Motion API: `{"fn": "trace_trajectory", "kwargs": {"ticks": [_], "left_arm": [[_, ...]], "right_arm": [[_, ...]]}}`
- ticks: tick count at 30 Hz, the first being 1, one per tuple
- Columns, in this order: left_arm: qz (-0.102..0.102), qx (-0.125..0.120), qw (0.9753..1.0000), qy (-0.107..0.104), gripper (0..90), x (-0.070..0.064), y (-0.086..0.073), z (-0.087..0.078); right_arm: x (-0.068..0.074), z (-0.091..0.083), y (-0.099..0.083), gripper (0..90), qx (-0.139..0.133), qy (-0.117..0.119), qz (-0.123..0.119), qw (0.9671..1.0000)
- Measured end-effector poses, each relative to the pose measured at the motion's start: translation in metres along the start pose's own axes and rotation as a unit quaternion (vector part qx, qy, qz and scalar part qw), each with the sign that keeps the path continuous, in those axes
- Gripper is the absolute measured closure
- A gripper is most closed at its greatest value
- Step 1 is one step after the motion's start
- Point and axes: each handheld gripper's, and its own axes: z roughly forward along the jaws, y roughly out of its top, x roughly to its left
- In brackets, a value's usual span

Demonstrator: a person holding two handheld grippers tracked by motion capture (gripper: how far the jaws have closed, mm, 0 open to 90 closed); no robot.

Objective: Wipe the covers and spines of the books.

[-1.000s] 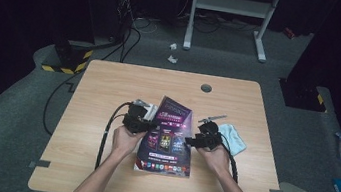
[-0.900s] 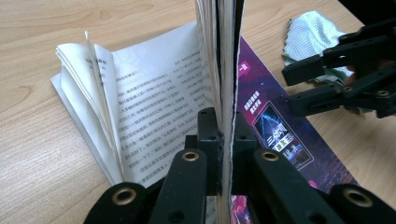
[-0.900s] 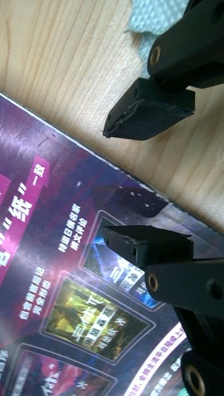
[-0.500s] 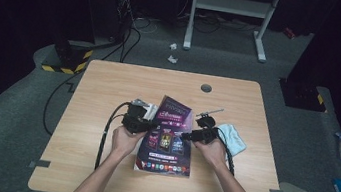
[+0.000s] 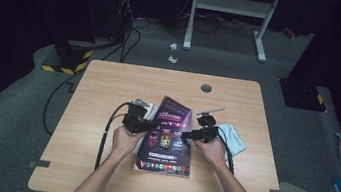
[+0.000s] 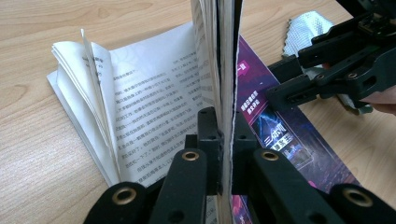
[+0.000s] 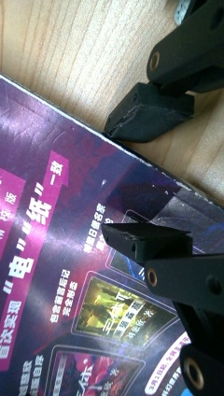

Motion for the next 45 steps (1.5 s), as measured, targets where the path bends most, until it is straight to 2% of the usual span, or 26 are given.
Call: {"fn": "trace_trajectory", "kwargs": {"ticks": [10, 19, 23, 25, 27, 34, 39, 43, 45], "left_arm": [[-0.001, 0.016, 0.9998, 0.010, 86.9, 0.001, -0.001, 0.007], [-0.008, 0.037, 0.9991, 0.021, 86.9, 0.005, -0.002, 0.016], [-0.010, 0.047, 0.9985, 0.027, 86.9, 0.006, -0.003, 0.022], [-0.014, 0.052, 0.9982, 0.028, 86.9, 0.006, -0.003, 0.024], [-0.018, 0.054, 0.9980, 0.027, 86.8, 0.008, -0.003, 0.024], [-0.014, 0.057, 0.9978, 0.031, 86.6, 0.009, -0.004, 0.025], [-0.004, 0.054, 0.9975, 0.047, 85.9, 0.009, -0.006, 0.024], [-0.010, 0.058, 0.9971, 0.049, 80.4, 0.011, -0.010, 0.025], [-0.010, 0.065, 0.9966, 0.049, 75.5, 0.012, -0.012, 0.026]], "right_arm": [[-0.001, -0.003, -0.001, 51.2, -0.014, 0.008, 0.001, 0.9999], [0.005, -0.010, 0.003, 53.6, -0.030, 0.011, -0.016, 0.9994], [0.010, -0.011, 0.006, 55.3, -0.027, 0.022, -0.015, 0.9993], [0.015, -0.009, 0.006, 55.4, -0.025, 0.015, -0.026, 0.9992], [0.017, -0.006, 0.006, 56.6, -0.017, 0.012, -0.026, 0.9994], [0.020, 0.000, 0.008, 60.9, -0.003, 0.009, -0.021, 0.9997], [0.019, 0.000, 0.008, 66.5, 0.010, 0.004, -0.013, 0.9999], [0.020, -0.002, 0.008, 71.4, 0.012, 0.004, -0.011, 0.9999], [0.021, -0.005, 0.008, 74.1, 0.010, 0.003, -0.019, 0.9998]]}}
